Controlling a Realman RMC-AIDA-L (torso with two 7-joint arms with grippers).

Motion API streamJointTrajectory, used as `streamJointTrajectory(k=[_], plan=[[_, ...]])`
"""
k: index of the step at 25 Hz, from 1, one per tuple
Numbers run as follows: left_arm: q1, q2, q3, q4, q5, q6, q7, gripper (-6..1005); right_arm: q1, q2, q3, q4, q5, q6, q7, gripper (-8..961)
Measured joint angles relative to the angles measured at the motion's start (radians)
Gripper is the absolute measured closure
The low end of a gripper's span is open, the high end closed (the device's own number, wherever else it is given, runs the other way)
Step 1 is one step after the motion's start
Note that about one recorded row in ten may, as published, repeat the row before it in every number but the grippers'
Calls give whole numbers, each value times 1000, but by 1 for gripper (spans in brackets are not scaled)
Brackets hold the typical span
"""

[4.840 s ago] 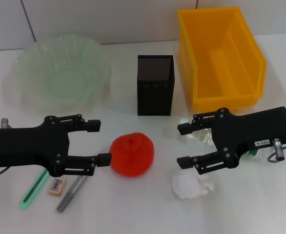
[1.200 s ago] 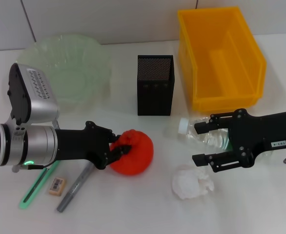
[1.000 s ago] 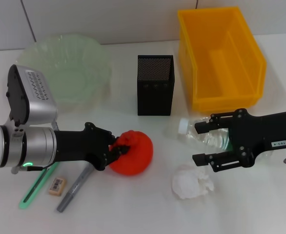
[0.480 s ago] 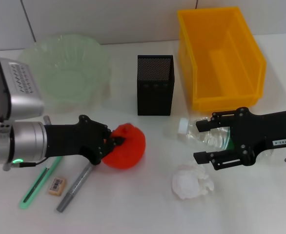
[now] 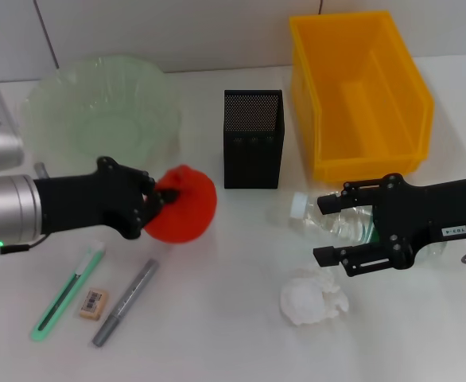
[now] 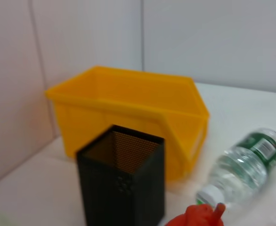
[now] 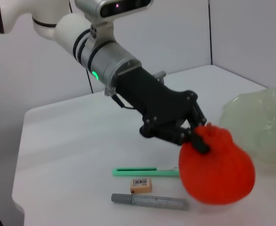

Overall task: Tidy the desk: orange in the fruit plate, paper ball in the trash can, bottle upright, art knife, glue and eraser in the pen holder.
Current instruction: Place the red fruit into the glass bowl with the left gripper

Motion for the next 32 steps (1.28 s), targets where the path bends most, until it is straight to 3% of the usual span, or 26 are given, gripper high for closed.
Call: streamJointTrajectory(k=[12,22,24,28,29,32], plan=[[-24,-2,-109,8,-25,-43,10,948,2,0,-8,1,-2,12,0,185],[-67,-2,-114,-35,-63,-229,11,947,7,2,-19,1,-12,23,0,185],[-90,-3,-111,-57,-67,-317,13,947,8,2,-19,2,-12,23,0,185],[-90,-3,-111,-57,-67,-317,13,947,9,2,-19,3,-11,23,0,185],[-115,-3,-107,-89,-67,-381,14,947,9,2,-19,3,-11,23,0,185],[-135,-3,-108,-118,-67,-406,15,947,10,2,-19,4,-9,23,0,186]])
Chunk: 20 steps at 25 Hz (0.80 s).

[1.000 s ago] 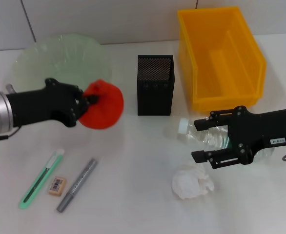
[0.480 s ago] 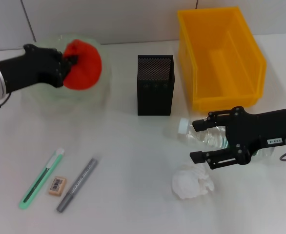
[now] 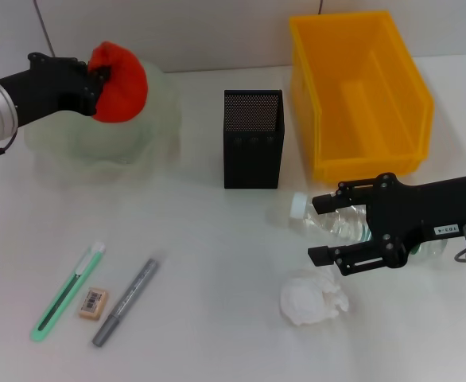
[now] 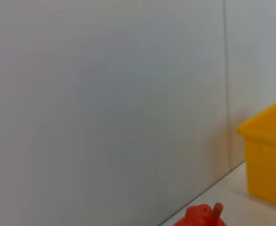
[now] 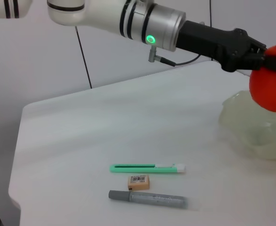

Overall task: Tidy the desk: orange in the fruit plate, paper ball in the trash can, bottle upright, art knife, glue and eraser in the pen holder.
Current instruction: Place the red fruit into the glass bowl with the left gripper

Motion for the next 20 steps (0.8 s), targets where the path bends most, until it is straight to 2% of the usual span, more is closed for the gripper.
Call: streamJointTrajectory(k=[8,15,20], plan=[[-86,-7,16,-150,2,-185,49,946,5,0,-2,0,0,0,11,186],[-98,-7,27,-189,9,-264,58,946,7,0,-2,-1,3,0,11,186],[-106,-7,34,-207,5,-267,88,945,11,0,-2,0,4,5,12,186]])
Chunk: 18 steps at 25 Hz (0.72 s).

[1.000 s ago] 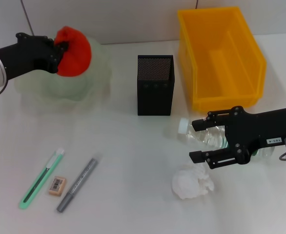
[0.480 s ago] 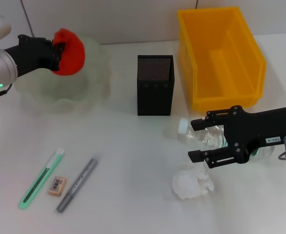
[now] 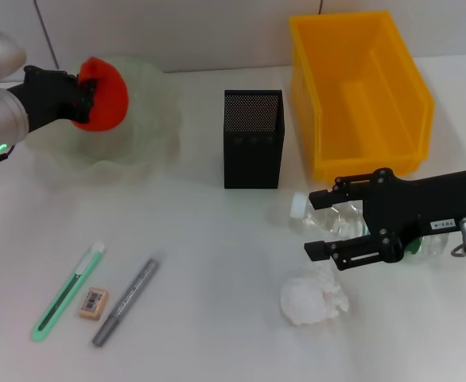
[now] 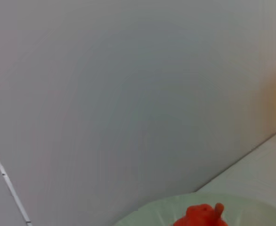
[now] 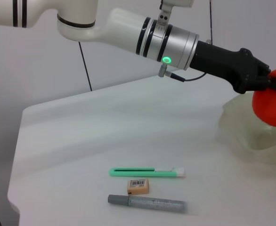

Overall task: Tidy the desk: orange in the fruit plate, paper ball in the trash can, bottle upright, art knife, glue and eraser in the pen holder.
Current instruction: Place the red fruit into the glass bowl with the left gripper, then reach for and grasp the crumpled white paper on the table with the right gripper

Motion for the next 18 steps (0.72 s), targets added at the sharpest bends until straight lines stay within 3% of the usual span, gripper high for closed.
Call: streamJointTrajectory(k=[13,18], plan=[[-10,0,33,4,-13,-12,-9,778,-3,0,0,1,0,3,0,186],[-10,0,32,8,-20,-7,-13,518,-5,1,0,2,0,3,0,186]])
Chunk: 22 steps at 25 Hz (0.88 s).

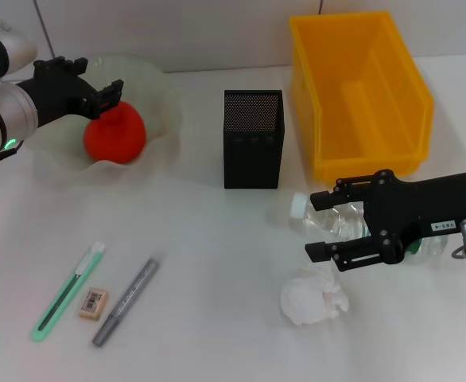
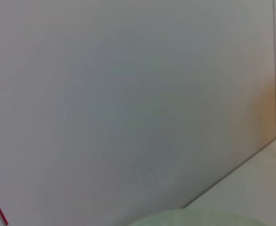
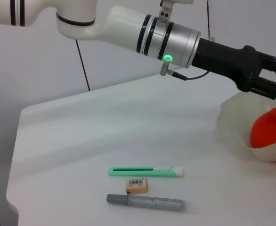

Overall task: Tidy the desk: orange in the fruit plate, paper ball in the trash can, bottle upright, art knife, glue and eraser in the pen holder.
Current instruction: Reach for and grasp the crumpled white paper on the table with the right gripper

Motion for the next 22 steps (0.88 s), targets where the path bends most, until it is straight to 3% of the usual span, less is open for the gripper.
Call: streamJointTrajectory(k=[5,12,19,22], plan=[[37,7,-1,55,-41,118,-3,287,-2,0,2,0,0,1,-2,186],[121,11,-19,193,-46,308,-8,147,-5,0,6,0,-3,2,-6,186],[202,15,-75,293,-47,569,-11,140,-9,0,11,-4,-6,2,-8,186],[212,15,-88,300,-47,612,-13,138,-9,-1,11,-6,-6,2,-8,186]])
